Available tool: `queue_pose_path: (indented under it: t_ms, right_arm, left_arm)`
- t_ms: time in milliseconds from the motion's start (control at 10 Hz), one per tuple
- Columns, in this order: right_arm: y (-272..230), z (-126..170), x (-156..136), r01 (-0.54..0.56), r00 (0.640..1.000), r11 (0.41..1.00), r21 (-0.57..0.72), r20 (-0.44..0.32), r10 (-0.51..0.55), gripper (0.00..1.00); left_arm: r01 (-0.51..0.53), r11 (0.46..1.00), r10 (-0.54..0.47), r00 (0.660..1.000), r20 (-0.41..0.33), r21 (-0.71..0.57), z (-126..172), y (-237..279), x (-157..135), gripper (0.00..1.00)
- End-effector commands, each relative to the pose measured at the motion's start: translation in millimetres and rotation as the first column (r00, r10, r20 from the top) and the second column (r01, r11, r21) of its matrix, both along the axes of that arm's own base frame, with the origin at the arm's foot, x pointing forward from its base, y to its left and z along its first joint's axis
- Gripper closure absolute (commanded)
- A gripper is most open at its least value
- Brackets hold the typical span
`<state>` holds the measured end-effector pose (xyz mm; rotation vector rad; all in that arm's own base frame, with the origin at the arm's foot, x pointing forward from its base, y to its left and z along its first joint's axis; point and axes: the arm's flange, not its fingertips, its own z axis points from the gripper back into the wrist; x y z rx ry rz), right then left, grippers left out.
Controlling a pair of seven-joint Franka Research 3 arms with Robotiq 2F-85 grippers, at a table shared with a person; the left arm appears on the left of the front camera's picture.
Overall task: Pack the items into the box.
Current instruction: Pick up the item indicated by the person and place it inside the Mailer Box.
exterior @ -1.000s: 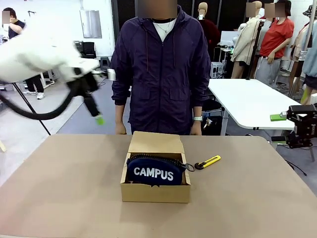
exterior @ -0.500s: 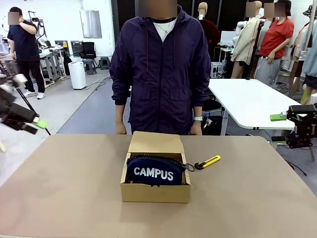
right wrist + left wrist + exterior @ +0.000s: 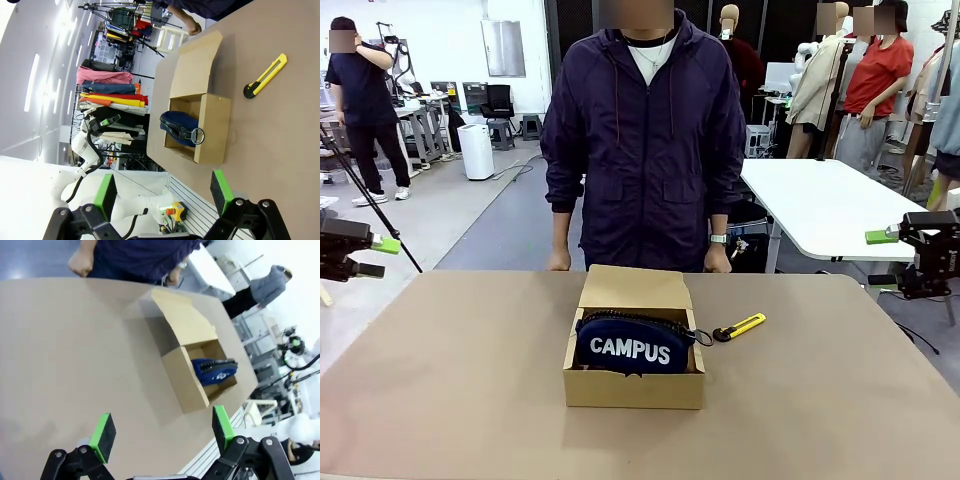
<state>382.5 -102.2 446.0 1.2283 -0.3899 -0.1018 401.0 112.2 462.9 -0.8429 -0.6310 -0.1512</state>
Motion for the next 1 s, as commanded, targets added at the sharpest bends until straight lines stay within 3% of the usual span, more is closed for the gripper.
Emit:
queue_pose_path:
  t_ms: [0, 900]
  right_arm:
    - [-2.0, 2.2, 0.1, -0.012, 1.0, 1.0, -0.005, 0.005, 0.012, 0.0]
    - [-2.0, 2.2, 0.1, -0.012, 1.0, 1.0, -0.005, 0.005, 0.012, 0.0]
  left_arm:
    - [0.033, 0.999, -0.032, 0.999, -0.015, 0.041, 11.9, 1.8, -3.4, 0.0]
    - [0.033, 0.999, -0.032, 0.999, -0.015, 0.041, 11.9, 1.8, -3.4, 0.0]
